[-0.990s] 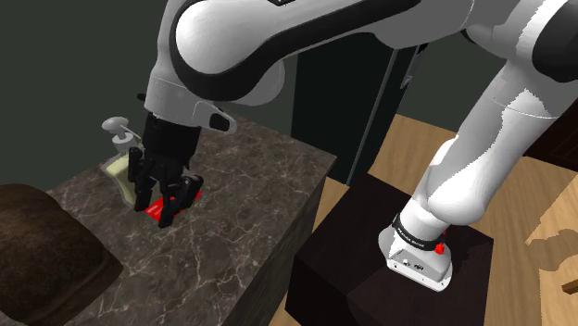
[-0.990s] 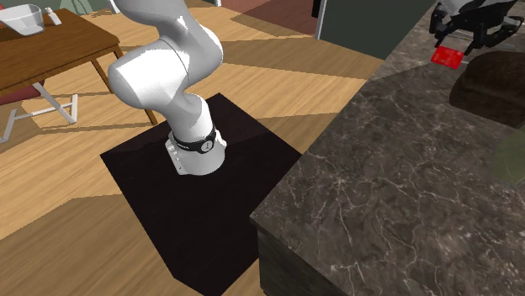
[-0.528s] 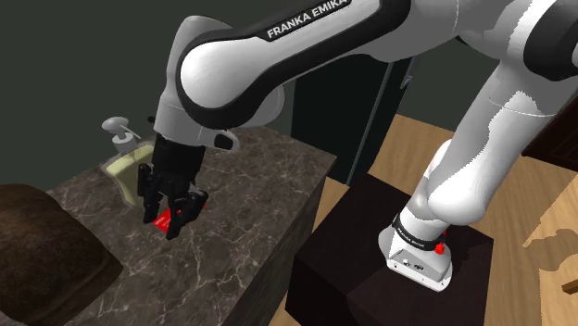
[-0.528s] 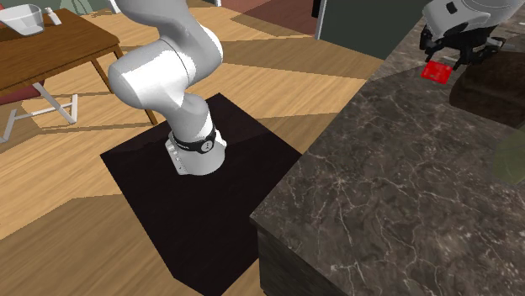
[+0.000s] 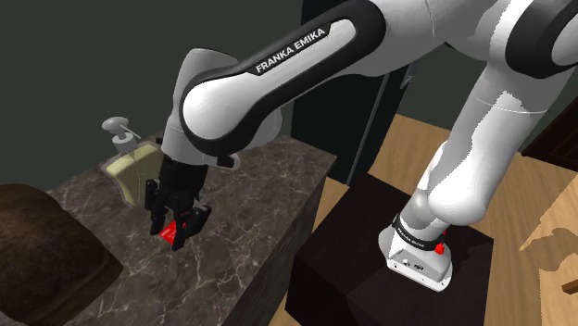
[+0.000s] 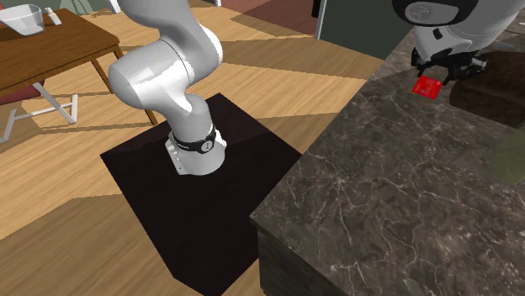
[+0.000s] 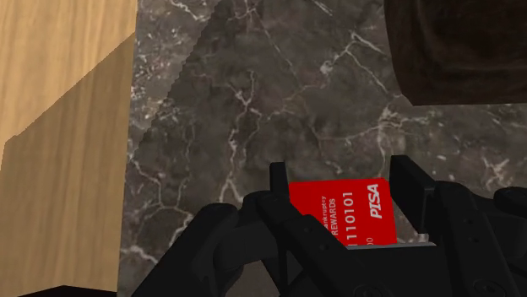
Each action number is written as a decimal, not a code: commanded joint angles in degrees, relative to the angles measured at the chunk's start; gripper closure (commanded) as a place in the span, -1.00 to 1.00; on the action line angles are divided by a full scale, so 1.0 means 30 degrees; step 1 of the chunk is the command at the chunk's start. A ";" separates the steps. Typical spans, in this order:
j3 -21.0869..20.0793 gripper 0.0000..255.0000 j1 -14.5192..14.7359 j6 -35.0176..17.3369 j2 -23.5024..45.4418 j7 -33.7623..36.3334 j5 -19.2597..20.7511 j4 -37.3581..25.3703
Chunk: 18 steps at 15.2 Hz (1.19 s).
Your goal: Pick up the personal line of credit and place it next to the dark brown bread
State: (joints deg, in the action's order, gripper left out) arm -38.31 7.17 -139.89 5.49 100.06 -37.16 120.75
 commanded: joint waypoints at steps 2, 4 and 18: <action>-0.0054 1.00 0.0098 -0.0734 0.0472 -0.0325 -0.0085 0.0324; -0.0075 1.00 0.0160 -0.1203 0.0817 -0.0544 -0.0126 0.0501; -0.0106 1.00 0.0535 -0.3786 0.3007 -0.1789 -0.0300 0.1196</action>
State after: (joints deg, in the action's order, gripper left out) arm -38.63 8.77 -151.14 14.42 94.78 -38.05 124.32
